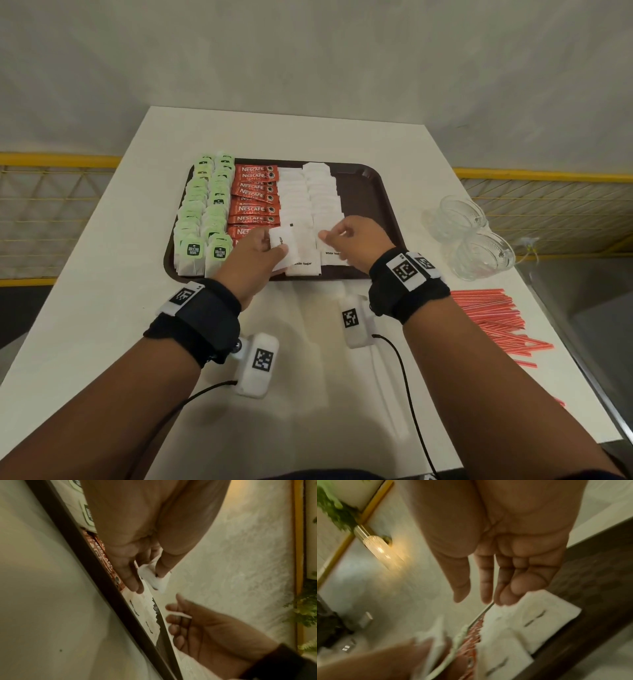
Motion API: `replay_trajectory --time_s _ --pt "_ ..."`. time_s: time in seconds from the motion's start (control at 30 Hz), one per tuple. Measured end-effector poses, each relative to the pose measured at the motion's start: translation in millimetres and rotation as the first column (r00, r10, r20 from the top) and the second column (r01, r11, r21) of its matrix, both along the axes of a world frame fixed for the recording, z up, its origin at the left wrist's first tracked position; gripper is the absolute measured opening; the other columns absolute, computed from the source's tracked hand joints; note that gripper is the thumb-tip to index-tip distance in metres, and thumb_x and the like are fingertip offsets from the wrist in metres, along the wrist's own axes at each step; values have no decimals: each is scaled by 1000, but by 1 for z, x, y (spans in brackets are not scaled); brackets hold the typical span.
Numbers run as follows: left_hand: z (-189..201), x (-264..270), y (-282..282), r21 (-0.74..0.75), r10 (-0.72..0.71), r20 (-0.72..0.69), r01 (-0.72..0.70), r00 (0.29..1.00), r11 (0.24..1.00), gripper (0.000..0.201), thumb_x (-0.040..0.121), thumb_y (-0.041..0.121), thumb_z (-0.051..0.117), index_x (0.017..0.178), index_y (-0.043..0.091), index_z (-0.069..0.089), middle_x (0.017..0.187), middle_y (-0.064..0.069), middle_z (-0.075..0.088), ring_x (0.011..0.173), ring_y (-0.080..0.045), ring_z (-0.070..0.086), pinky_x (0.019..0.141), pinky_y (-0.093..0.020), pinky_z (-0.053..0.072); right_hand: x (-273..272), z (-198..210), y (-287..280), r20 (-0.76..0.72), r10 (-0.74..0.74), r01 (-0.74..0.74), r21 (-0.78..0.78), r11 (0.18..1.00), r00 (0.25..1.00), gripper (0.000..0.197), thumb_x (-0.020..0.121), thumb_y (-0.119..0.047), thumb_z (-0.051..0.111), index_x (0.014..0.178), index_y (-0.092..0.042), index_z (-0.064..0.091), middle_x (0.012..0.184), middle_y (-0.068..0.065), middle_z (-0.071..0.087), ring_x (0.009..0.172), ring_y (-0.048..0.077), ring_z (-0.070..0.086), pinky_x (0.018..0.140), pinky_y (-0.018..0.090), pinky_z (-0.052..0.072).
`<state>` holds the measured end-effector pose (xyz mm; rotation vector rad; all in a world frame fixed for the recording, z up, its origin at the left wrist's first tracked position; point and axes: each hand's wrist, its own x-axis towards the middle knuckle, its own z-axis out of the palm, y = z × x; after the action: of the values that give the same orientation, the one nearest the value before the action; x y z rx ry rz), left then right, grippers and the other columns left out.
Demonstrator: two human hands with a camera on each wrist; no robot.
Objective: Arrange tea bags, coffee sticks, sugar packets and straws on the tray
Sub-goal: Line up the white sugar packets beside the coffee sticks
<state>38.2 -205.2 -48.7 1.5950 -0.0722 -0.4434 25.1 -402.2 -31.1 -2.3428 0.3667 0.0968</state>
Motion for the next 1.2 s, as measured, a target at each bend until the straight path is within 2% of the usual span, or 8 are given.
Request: replay_trajectory --time_s 0.1,0.23,0.4,0.6,0.7,0.8,0.93,1.2 --pt "-1 3 -3 206 -49 145 18 988 978 21 91 16 68 105 15 52 97 -6 71 88 -21 67 81 -40 54 -6 13 16 56 133 -141 161 977 990 28 84 -43 69 101 -22 64 93 1 67 82 16 66 74 31 55" --pt "6 0 -8 365 -200 268 92 943 926 21 90 25 69 84 13 52 62 1 50 62 -16 45 65 -32 39 -3 16 18 108 239 -243 25 970 965 17 82 -29 75 95 -20 69 83 -6 64 75 7 58 70 23 46" --pt "10 0 -9 245 -104 178 58 978 968 22 102 21 48 107 8 65 97 -2 70 78 -10 65 80 -33 50 -6 14 -5 42 23 -30 169 985 999 11 87 -17 71 92 -8 67 74 3 68 64 11 63 69 29 52" --pt "5 -1 -4 185 -17 106 -3 994 983 21 101 22 49 114 9 61 105 -3 71 82 -11 64 71 -25 47 -15 -1 -32 -171 -251 297 360 884 953 16 87 -2 66 82 -10 54 94 17 71 73 25 73 65 30 57" --pt "1 -3 -3 198 -18 103 -3 994 980 18 100 23 50 110 12 61 104 -2 72 80 -9 65 71 -26 47 -15 -8 -30 -165 -199 219 113 969 966 19 88 -15 67 72 -15 57 85 8 68 72 21 68 64 29 54" --pt "0 -6 -1 206 -34 116 9 993 979 19 101 23 50 110 11 61 104 -2 71 78 -6 66 69 -22 47 -16 -9 -26 -156 -139 127 -88 988 978 19 90 -24 64 76 -11 67 92 8 68 89 23 63 83 31 51" --pt "2 -9 2 194 -17 110 -5 994 981 20 101 23 50 113 11 60 105 -1 71 79 -5 66 71 -24 48 -12 -14 -21 -214 -147 100 -215 971 966 29 88 -31 64 94 -4 72 97 11 70 93 26 65 88 36 54" --pt "6 -17 -19 256 -115 167 69 979 964 16 100 23 51 105 14 63 106 -1 70 83 -6 67 65 -19 43 -33 13 -44 -75 -157 132 -268 955 985 26 89 -36 64 77 -13 59 90 5 66 89 21 62 83 35 50"
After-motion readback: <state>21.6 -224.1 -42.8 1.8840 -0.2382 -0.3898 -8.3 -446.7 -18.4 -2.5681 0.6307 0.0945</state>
